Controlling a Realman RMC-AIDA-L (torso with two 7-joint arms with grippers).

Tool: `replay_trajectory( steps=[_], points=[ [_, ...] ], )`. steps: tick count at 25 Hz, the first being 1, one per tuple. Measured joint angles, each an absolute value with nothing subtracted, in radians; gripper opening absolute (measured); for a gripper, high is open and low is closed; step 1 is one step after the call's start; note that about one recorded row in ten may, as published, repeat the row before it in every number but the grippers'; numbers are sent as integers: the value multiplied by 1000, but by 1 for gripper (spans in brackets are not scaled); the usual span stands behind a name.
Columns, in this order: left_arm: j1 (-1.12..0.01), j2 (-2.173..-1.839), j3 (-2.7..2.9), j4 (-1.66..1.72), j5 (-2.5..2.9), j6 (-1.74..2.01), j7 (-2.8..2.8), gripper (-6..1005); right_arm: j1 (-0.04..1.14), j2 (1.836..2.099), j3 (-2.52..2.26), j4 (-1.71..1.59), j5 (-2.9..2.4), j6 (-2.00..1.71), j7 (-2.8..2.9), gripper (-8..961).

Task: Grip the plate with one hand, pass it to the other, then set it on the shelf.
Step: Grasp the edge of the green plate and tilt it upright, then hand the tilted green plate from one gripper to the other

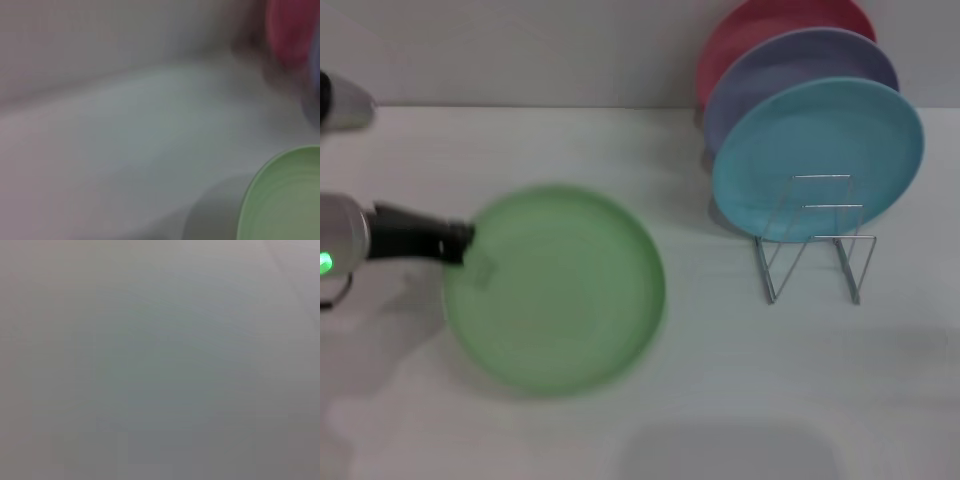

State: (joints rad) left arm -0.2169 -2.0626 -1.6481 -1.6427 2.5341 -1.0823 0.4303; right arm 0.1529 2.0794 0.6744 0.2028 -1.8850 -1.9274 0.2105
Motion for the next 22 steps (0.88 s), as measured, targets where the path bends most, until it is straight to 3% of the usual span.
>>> replay_trajectory(
  steps=[4,5,7,8,9,10,11,12,13,18,20,22],
  points=[
    [-208,-2062,-1670,-1701,2534,-1010,439,30,217,2070,664,220,-1968,-2012,216,825],
    [-207,-2062,-1676,-1718,2533,-992,443,30,271,2051,667,264,-2028,-2021,223,825],
    [-207,-2061,-1681,-1736,2533,-976,446,30,294,2038,667,292,-2052,-2013,225,825],
    [-208,-2061,-1686,-1749,2533,-965,452,30,339,2000,667,386,-2121,-1940,226,825],
    [-208,-2061,-1686,-1749,2533,-965,452,30,339,2000,667,386,-2121,-1940,226,825],
    [-208,-2062,-1688,-1752,2532,-960,456,30,374,1956,676,510,-2194,-1810,199,825],
    [-209,-2063,-1690,-1753,2532,-953,459,30,374,1956,676,510,-2194,-1810,199,825],
    [-208,-2063,-1690,-1753,2532,-949,459,30,389,1933,685,580,-2236,-1715,172,824],
    [-205,-2063,-1691,-1753,2532,-933,460,30,410,1889,724,727,-2321,-1503,119,824],
    [-194,-2062,-1692,-1752,2532,-884,461,30,411,1860,885,987,-2533,-1074,112,824],
    [-188,-2062,-1693,-1751,2533,-842,471,30,395,1880,1011,1166,-2721,-743,189,824],
    [-187,-2062,-1693,-1750,2533,-832,472,30,390,1889,1042,1222,-2785,-644,227,824]
  ],
)
